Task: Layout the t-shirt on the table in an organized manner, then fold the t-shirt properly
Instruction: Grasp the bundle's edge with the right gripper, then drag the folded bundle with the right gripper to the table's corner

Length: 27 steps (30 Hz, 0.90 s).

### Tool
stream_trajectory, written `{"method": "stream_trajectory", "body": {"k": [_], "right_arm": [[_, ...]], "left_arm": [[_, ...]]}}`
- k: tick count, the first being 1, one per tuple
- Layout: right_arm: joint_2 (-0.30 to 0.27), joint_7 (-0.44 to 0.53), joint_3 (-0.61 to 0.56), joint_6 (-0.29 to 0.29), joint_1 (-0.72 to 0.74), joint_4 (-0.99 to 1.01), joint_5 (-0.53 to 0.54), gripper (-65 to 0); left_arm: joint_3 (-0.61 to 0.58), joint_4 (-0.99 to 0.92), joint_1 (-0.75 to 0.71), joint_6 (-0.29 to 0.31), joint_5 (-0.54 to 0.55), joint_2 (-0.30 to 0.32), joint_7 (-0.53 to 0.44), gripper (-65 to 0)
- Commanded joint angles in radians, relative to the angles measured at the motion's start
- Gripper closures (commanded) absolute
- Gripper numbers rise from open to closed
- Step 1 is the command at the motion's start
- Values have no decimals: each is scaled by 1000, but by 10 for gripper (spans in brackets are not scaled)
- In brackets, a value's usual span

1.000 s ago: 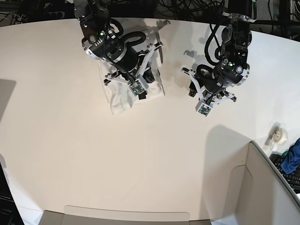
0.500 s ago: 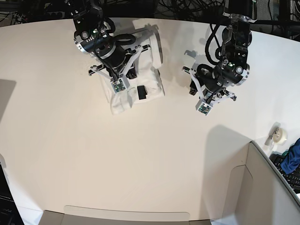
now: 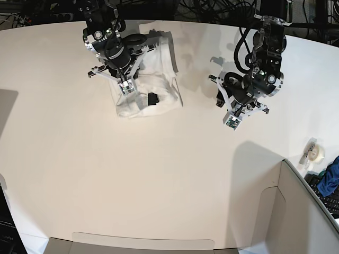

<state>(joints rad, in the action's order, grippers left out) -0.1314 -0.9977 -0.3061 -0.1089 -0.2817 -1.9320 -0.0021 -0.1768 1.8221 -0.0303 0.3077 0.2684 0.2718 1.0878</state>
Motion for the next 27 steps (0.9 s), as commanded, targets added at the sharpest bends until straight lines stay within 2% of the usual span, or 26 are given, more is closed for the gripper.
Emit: {"method": "stream_trajectory", "body": {"k": [1, 4, 9, 12, 17, 22, 23, 27], "right_arm": [[-11, -25, 3, 4, 3, 6, -17, 0], [-37, -25, 26, -19, 6, 12, -17, 0], [-49, -33, 158, -124, -4, 12, -25, 0], [-93, -33, 215, -156, -18, 12, -25, 0], [-184, -31, 276, -156, -40, 12, -19, 0], [-297, -31, 377, -170, -61, 22, -17, 0], [-322, -31, 402, -193, -60, 32, -17, 0], [-380, -26, 545, -354, -50, 122, -25, 0]], "left_arm": [[3, 17, 10, 0, 1, 4, -22, -199], [3, 23, -7, 0, 1, 4, -24, -199], [3, 23, -36, 0, 1, 4, -70, -199], [3, 23, -36, 0, 1, 4, -70, -199], [7, 23, -36, 0, 1, 4, -70, -199], [3, 23, -36, 0, 1, 4, -70, -199], [3, 23, -36, 0, 1, 4, -70, -199], [3, 23, -36, 0, 1, 1, -70, -199]]}}
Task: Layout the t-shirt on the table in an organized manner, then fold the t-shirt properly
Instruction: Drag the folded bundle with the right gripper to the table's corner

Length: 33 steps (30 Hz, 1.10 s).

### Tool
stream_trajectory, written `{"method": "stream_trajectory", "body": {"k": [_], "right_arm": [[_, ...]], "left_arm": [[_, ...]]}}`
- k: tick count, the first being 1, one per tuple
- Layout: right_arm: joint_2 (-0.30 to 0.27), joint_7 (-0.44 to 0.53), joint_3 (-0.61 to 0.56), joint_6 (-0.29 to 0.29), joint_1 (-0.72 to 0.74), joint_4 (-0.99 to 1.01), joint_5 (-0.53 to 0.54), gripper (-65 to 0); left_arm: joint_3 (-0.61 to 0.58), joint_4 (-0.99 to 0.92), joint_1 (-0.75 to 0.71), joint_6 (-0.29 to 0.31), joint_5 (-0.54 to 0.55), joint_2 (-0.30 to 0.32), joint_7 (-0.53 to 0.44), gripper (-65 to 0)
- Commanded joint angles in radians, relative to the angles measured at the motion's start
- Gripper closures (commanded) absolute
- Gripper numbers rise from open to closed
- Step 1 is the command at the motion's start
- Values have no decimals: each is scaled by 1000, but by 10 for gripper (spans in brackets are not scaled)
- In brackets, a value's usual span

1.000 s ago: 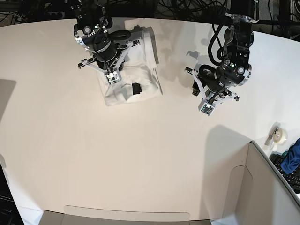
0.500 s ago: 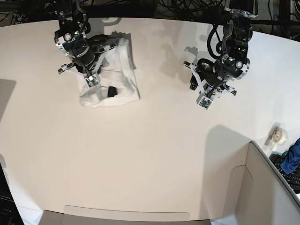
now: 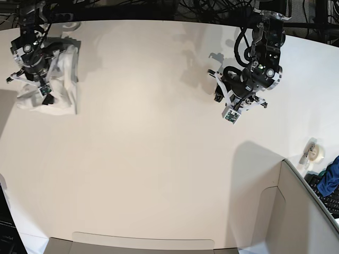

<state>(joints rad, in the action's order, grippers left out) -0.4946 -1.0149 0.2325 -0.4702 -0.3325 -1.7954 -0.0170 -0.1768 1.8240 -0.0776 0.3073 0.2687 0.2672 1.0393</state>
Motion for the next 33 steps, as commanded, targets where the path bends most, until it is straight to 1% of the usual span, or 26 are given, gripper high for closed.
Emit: {"method": "stream_trajectory", "body": {"k": [1, 4, 5, 8, 10, 11, 13, 17, 21, 23, 28, 31, 33], "right_arm": [[-34, -9, 31, -34, 11, 9, -10, 0], [-82, -9, 48, -101, 42, 52, -10, 0], [-106, -8, 46, -108, 56, 65, -10, 0], [-148, 11, 40, -114, 94, 99, -10, 0], [-171, 44, -2, -121, 123, 128, -11, 0], [-195, 61, -38, -134, 144, 150, -11, 0], [-226, 84, -117, -138, 186, 197, -11, 0], [-233, 107, -256, -138, 252, 248, -11, 0], [-229, 107, -347, -138, 301, 250, -11, 0], [-229, 106, -362, -138, 316, 250, -11, 0], [-237, 101, -359, -138, 312, 250, -13, 0], [-272, 101, -359, -138, 286, 262, -13, 0], [-284, 106, -358, -138, 275, 283, -13, 0]], "left_arm": [[3, 21, 11, 0, 1, 5, -21, -199], [3, 21, 11, 0, 2, 5, -21, -199], [3, 21, 11, 0, 2, 5, -21, -199], [3, 21, 11, 0, 2, 4, -21, -199], [3, 21, 11, 0, 2, 4, -21, -199], [3, 21, 11, 0, 2, 4, -21, -199], [3, 21, 9, 0, 2, 4, -21, -199], [3, 21, -1, 0, 2, 4, -21, -199], [3, 21, -3, 0, 2, 4, -21, -199], [3, 21, -3, 0, 2, 2, -21, -199], [3, 21, -3, 0, 2, 4, -21, -199], [3, 20, -4, 0, 2, 5, -21, -199], [3, 20, -4, 0, 2, 5, -21, -199]]}}
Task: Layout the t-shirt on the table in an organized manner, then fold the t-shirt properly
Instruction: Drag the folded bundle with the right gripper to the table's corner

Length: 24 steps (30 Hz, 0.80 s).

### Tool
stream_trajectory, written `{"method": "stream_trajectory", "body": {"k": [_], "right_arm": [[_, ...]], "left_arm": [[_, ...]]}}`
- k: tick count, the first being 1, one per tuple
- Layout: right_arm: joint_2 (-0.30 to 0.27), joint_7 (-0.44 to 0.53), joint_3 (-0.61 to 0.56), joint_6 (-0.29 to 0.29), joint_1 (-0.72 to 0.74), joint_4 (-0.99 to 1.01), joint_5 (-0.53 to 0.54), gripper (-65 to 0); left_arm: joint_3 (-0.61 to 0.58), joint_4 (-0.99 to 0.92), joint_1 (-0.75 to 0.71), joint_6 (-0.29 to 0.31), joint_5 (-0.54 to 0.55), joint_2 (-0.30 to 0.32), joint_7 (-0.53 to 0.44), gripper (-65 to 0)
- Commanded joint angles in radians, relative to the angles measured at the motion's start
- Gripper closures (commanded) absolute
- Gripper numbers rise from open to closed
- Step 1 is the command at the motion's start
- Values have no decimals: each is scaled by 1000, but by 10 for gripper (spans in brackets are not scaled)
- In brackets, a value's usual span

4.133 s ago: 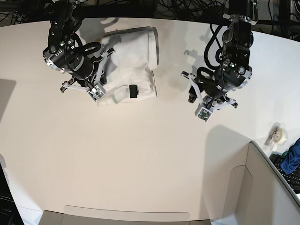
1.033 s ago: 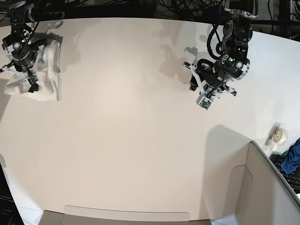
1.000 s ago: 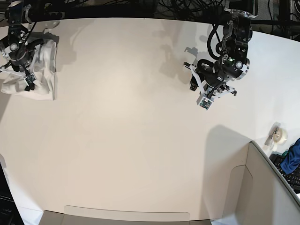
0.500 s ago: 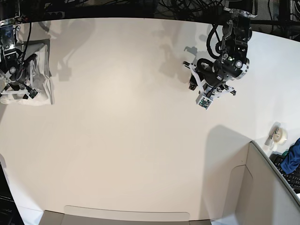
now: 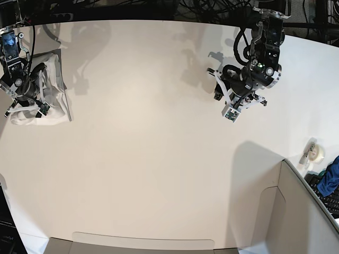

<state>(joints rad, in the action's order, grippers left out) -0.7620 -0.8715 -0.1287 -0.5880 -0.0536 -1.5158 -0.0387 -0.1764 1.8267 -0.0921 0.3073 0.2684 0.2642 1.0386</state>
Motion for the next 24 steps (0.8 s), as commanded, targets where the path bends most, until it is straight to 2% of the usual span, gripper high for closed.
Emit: {"method": "stream_trajectory", "body": {"k": [1, 7, 10, 19, 24], "right_arm": [[-27, -38, 5, -20, -7, 13, 3, 0], [-35, -31, 5, -23, -9, 67, -79, 0], [-50, 10, 4, -23, -4, 113, -112, 0], [-57, 25, 5, -19, 36, 206, -128, 0], [-46, 25, 7, -17, 36, 206, -238, 0]], "left_arm": [[2, 17, 10, 0, 2, 7, -21, -199], [2, 17, 10, 0, 2, 7, -21, -199], [2, 17, 10, 0, 2, 5, -21, -199], [1, 18, -4, 0, 2, 5, -21, -199], [1, 18, -4, 0, 2, 5, -21, -199]]}}
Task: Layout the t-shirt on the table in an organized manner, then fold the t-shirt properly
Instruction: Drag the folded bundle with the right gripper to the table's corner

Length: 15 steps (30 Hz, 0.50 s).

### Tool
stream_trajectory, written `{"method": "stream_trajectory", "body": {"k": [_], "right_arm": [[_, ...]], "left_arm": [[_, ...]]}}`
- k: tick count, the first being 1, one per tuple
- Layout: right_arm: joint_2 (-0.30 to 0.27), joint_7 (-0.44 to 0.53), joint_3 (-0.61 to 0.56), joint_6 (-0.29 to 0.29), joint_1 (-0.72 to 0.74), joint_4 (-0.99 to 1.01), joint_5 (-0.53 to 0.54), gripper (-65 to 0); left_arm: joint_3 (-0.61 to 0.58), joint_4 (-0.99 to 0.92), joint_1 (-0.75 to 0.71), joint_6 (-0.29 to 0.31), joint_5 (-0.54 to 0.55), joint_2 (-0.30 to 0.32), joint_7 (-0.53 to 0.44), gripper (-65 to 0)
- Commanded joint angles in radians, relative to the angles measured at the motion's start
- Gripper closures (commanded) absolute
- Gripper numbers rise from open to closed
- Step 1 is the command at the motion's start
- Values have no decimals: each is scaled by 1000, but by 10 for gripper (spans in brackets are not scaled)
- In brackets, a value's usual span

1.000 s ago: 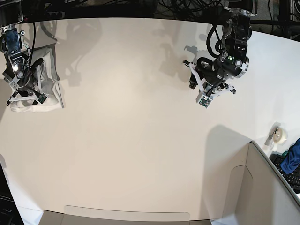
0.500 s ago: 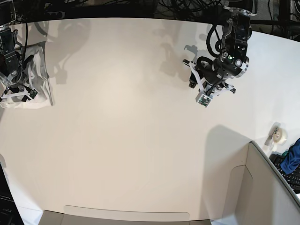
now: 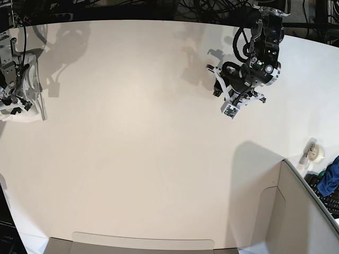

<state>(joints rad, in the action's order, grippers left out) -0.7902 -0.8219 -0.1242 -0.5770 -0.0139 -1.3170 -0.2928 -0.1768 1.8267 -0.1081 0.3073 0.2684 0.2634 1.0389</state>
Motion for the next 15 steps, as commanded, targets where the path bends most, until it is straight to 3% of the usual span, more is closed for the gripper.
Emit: {"method": "stream_trajectory", "body": {"k": [1, 10, 15], "right_arm": [[-16, -24, 2, -28, -4, 7, 5, 0], [-25, -30, 4, -28, 12, -3, 0, 0], [-27, -64, 107, -33, 7, -83, -1, 0]], "left_arm": [[1, 18, 12, 0, 2, 6, -21, -199], [1, 18, 12, 0, 2, 6, -21, -199], [1, 18, 12, 0, 2, 6, -21, -199]]}}
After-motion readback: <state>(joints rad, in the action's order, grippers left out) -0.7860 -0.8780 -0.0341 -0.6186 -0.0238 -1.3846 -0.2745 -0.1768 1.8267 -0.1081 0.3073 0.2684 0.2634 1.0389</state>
